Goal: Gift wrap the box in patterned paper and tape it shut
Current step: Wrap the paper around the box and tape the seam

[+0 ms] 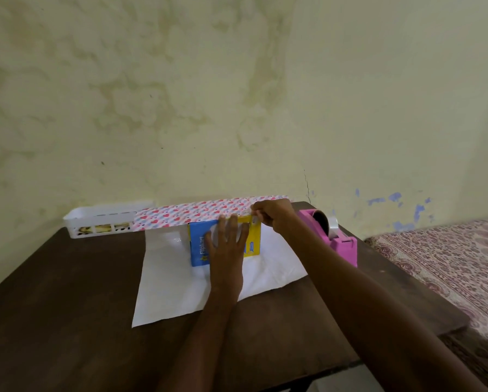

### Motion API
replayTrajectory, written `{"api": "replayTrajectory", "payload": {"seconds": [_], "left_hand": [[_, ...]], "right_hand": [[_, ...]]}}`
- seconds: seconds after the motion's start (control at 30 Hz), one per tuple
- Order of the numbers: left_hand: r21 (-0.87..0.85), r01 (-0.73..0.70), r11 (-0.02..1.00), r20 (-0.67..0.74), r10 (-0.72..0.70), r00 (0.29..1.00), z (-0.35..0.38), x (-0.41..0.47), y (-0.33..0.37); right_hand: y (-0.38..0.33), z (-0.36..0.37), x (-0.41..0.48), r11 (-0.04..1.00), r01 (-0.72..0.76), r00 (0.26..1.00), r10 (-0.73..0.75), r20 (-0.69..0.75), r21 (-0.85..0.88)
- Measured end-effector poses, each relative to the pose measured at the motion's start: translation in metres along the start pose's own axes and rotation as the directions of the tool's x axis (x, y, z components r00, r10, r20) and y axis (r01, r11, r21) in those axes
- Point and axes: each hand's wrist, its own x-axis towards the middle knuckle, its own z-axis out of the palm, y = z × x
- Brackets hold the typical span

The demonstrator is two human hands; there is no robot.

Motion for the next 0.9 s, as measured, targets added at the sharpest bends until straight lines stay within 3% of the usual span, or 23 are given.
{"api": "replayTrajectory", "payload": {"seconds": [0.43, 0.57, 0.73, 0.9], "left_hand": [[0.001, 0.001, 1.0, 0.009, -0.001, 1.0, 0.001, 0.001, -0.001], [0.012, -0.002, 1.0, 0.007, 0.002, 1.0, 0.002, 0.003, -0.001], [0.03, -0.011, 0.999, -0.008, 0.011, 1.0, 0.004, 0.003, 0.0], [0.054, -0.009, 0.999, 0.03, 0.007, 1.0, 0.003, 0.003, 0.0]], "right_hand": [[0.03, 0.002, 0.063, 0.986, 0.04, 0.997, -0.05, -0.055, -0.163], [0.011, -0.001, 0.003, 0.993, 0.05, 0.999, -0.049, 0.014, -0.104], [0.017, -0.004, -0.003, 0.973, 0.198, 0.98, -0.2, -0.003, -0.115], [0.017, -0.009, -0.001, 0.965, 0.22, 0.975, -0.221, 0.007, -0.142]]}}
